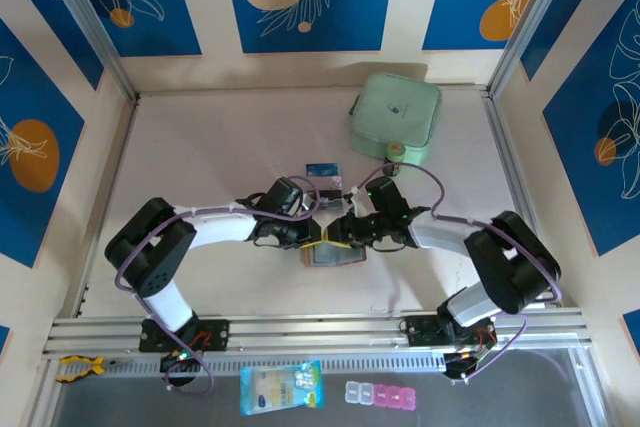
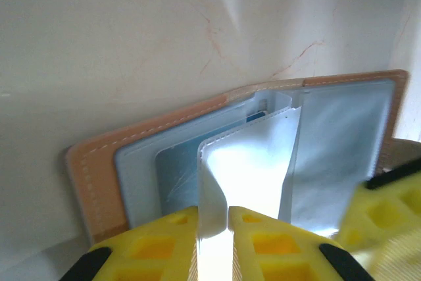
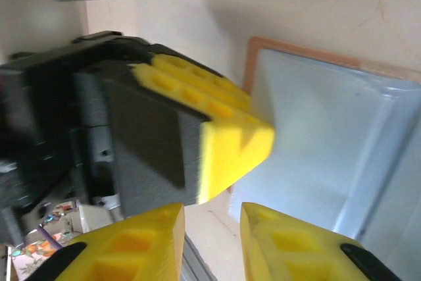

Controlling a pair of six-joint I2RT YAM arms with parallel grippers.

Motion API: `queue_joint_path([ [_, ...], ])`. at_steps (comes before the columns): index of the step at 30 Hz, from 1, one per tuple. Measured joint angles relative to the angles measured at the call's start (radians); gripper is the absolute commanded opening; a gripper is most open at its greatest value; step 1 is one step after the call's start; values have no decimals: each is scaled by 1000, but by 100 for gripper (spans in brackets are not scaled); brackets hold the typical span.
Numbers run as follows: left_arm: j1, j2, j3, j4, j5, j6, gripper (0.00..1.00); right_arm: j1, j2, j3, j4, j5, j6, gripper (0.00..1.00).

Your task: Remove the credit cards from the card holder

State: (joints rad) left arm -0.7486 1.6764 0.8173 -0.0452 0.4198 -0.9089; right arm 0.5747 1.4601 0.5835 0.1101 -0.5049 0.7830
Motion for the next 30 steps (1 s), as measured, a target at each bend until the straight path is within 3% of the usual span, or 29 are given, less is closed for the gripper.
queue_joint_path([
  [12,-33,-18,79,-26,3,0,20,-60,-148,54,-299,154,-88,32],
  [17,-45,2,89,-22,11,0,20,-85,-146,34,-302,148,-95,29],
  [22,-60,56,92,-14,25,-7,13,-92,-119,10,-278,125,-94,28],
  [30,-90,121,98,13,43,-11,7,-93,-69,-6,-198,54,-60,33],
])
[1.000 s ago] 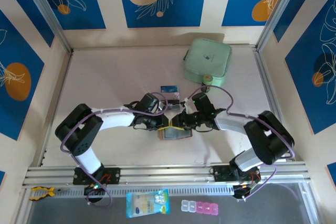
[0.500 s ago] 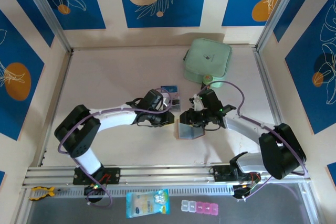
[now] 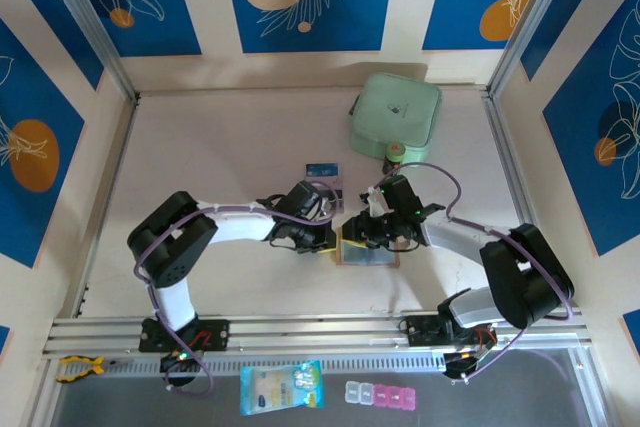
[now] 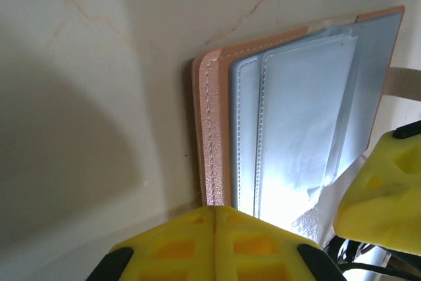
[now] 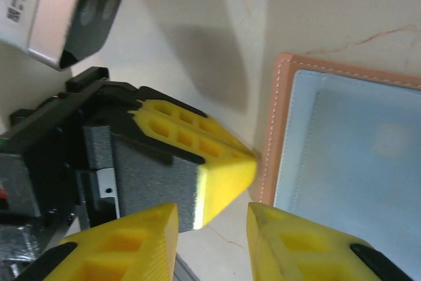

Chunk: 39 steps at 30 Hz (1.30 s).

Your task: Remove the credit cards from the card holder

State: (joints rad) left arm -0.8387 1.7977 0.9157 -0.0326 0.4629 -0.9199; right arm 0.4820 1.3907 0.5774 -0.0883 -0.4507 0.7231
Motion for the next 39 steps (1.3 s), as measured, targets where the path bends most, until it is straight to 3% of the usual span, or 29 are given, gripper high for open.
queue_joint_path([
  [6,-1,5,0,27,5,-8,3,0,-2,0,9,0,3,32],
  [19,-3,45,29,60,20,-18,2,-9,-156,23,-171,131,-21,33],
  [28,-1,55,39,17,20,19,0,-13,-164,31,-233,160,-35,33],
  [39,97,-100,-98,-102,-46,131,0,56,-87,119,-269,182,-35,32],
])
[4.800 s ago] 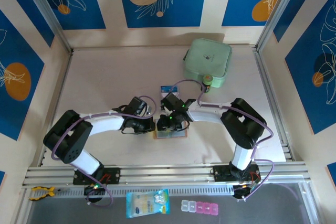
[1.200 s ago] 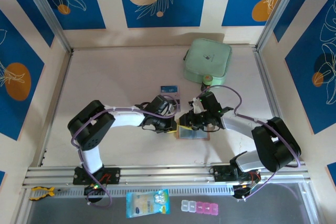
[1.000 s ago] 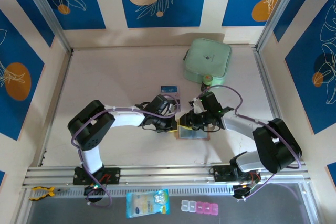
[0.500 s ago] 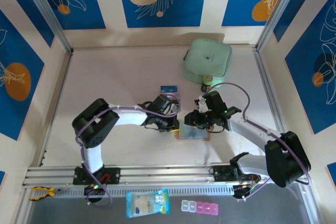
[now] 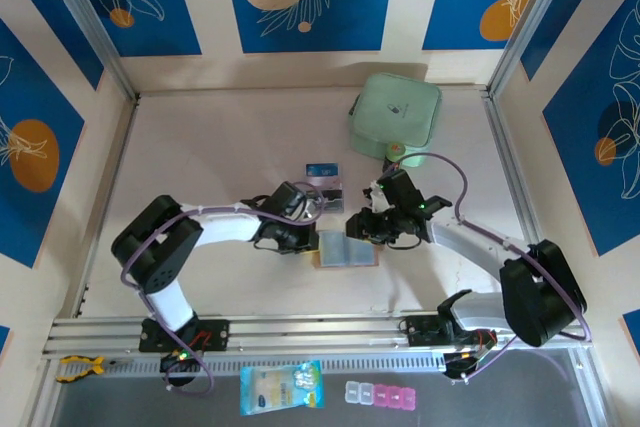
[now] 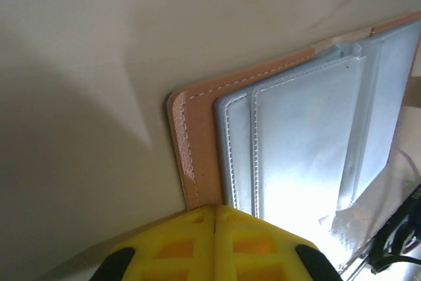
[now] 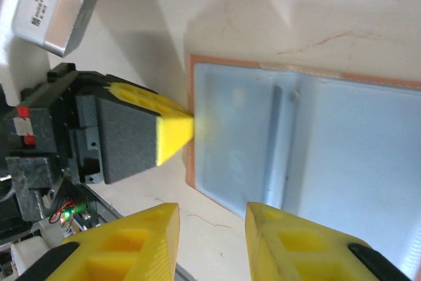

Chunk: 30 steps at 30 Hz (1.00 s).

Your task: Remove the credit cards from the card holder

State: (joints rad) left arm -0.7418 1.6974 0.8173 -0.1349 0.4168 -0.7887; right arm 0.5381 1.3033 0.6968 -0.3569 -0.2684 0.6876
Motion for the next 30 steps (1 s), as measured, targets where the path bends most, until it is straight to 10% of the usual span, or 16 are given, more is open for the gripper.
queue_joint_path([
  [11,167,-145,-94,-156,-51,137,0,175,207,178,-27,51,3,31],
  [30,208,-165,-121,-154,-29,171,0,307,523,441,-71,130,28,21],
])
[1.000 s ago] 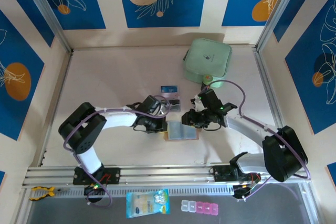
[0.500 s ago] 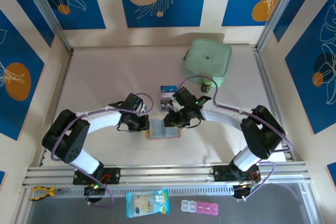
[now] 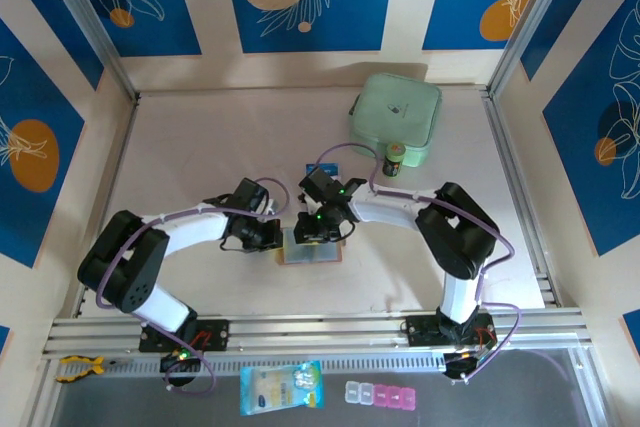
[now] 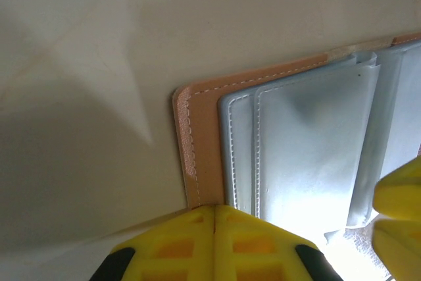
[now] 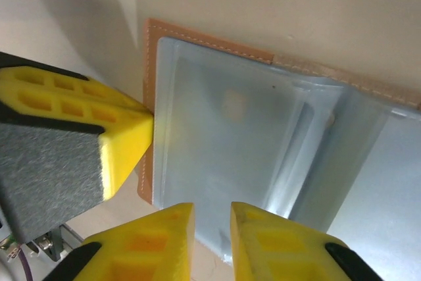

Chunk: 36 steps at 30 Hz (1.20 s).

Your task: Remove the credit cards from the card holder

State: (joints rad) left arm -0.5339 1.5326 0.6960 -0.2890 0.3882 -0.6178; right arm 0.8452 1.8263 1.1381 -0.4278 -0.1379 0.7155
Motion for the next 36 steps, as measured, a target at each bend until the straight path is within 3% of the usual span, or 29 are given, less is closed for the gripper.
queue_joint_path([
  [22,8,-1,-1,0,4,0,1,-5,40,-1,-39,46,-9,21],
  [36,13,-122,-17,87,63,-111,19,-32,16,-81,70,-27,-9,21],
])
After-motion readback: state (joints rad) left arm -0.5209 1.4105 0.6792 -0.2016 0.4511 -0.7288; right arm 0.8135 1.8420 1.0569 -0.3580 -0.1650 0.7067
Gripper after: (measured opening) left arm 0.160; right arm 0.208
